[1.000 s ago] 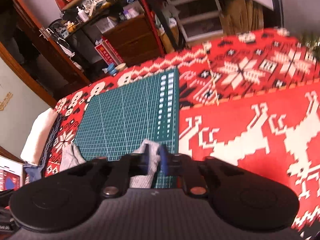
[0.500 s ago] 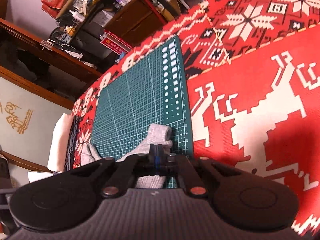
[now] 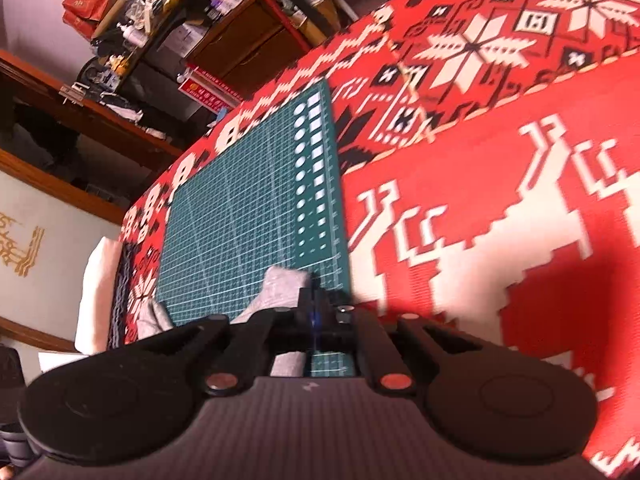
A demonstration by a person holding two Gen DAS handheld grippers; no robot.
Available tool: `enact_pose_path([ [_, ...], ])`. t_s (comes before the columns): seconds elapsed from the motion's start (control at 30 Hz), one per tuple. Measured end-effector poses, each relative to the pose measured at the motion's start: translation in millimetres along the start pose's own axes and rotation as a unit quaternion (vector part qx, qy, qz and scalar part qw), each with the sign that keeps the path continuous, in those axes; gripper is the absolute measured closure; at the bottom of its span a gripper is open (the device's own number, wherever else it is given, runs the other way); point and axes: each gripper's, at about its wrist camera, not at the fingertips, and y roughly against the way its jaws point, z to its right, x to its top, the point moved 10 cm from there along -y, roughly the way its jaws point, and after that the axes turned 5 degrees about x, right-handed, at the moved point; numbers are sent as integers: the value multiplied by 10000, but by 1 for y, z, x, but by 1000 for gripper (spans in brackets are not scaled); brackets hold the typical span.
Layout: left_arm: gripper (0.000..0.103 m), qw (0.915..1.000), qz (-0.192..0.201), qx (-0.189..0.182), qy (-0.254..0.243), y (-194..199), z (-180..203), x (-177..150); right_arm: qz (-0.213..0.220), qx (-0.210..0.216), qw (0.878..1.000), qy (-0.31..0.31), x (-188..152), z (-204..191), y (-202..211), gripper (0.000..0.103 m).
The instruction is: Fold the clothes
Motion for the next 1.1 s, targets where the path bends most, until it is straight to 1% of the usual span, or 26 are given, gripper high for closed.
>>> enact_pose_path([
  [0.1,62,10000,42,-48,44,4,-1,2,-41,183,9997,-128,0,2,3,97],
  [0.17,62,9999,67,-86,91,7,-2,3,-74,242,9996,-105,-2,0,2,94],
  [0.2,62,9999,79,-89,111,8,-3,3,-90,266,9996,-88,-4,-1,2,90],
  [0.3,62,9999,98,-87,111,10,-3,2,-131,326,9994,-71,-7,-3,4,84],
  [0.33,62,9999,85,-74,106,9,-3,2,-124,306,9994,-84,-7,-2,3,80],
  [0.37,62,9999,74,-61,100,9,-3,1,-114,280,9995,-99,-7,-1,2,79],
  [0.47,62,9999,29,-44,91,6,-4,-2,-91,288,9994,-157,-6,1,-2,78],
  [0.5,62,9999,16,-39,91,6,-4,-3,-81,315,9993,-177,-6,1,-3,80],
  [0.53,62,10000,5,-33,80,5,-4,-4,-71,318,9993,-184,-5,1,-5,84],
  [0.57,62,10000,-5,-27,67,4,-4,-4,-45,294,9994,-171,-5,1,-6,88],
  [0.6,62,10000,-15,-21,55,3,-5,-5,-15,264,9995,-152,-5,2,-7,96],
  [0.8,62,9994,-26,69,-324,5,0,-12,208,166,9996,-91,0,0,-7,98],
  [0.87,62,9991,-38,90,-423,4,1,-16,310,91,9994,-114,3,3,-5,98],
  [0.93,62,9989,-56,100,-454,4,-1,-21,460,-59,9988,-145,7,9,-1,100],
  [0.97,62,9989,-55,96,-446,6,-2,-22,480,-43,9987,-185,8,10,1,100],
  [1.03,62,9991,-48,72,-412,9,-3,-23,479,121,9984,-276,8,8,6,100],
  [1.1,62,9993,-37,32,-361,13,-5,-24,511,227,9982,-209,7,2,11,100],
])
